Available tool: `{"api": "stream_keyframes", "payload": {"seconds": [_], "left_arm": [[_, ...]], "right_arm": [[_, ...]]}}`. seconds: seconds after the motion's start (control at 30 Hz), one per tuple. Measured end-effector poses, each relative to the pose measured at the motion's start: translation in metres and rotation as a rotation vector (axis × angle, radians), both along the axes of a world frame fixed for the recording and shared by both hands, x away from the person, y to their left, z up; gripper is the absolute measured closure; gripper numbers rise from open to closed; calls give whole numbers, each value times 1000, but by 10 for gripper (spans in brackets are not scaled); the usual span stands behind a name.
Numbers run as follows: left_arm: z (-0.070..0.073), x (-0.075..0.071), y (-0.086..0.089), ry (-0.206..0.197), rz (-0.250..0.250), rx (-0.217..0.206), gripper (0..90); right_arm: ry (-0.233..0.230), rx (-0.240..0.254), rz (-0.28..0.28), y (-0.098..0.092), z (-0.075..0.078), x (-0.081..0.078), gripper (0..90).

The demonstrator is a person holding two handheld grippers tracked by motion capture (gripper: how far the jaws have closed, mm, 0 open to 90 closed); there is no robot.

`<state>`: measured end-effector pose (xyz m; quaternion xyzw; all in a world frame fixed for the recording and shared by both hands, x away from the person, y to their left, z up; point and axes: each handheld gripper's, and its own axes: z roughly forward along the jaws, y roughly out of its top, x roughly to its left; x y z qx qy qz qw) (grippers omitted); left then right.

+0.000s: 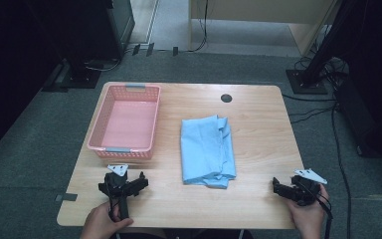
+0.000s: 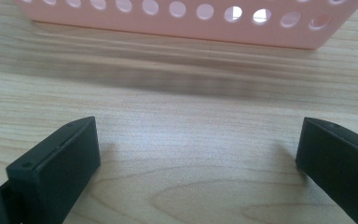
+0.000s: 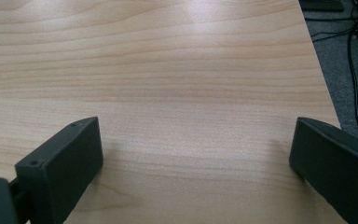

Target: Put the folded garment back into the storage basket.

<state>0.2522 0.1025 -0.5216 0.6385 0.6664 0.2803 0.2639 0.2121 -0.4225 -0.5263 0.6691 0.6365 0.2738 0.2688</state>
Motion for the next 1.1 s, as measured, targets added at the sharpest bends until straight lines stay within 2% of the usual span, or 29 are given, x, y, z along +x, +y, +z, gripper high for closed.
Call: {"api": "stream_keyframes", "payload": {"seconds": [0.23, 0.3, 0.43, 0.5, 0.67, 0.8, 0.97, 1.1], "left_arm": [[0, 0, 0, 0, 0, 0, 0], [0, 0, 0, 0, 1, 0, 0], [0, 0, 0, 0, 1, 0, 0], [0, 0, 0, 0, 0, 1, 0], [0, 0, 0, 0, 0, 0, 0], [0, 0, 0, 0, 0, 0, 0], [0, 0, 0, 0, 0, 0, 0], [0, 0, 0, 0, 0, 0, 0]], "right_arm": [[14, 1, 13, 1, 0, 0, 0], [26, 3, -2, 1, 1, 0, 0], [34, 34, -43, -3, 4, 1, 0], [33, 48, -43, -4, 5, 0, 0], [44, 48, -45, -1, 11, 0, 0], [42, 77, -38, 1, 17, 1, 0], [38, 31, -10, 11, 30, 3, 0], [35, 34, -2, 18, 40, 8, 0]]}}
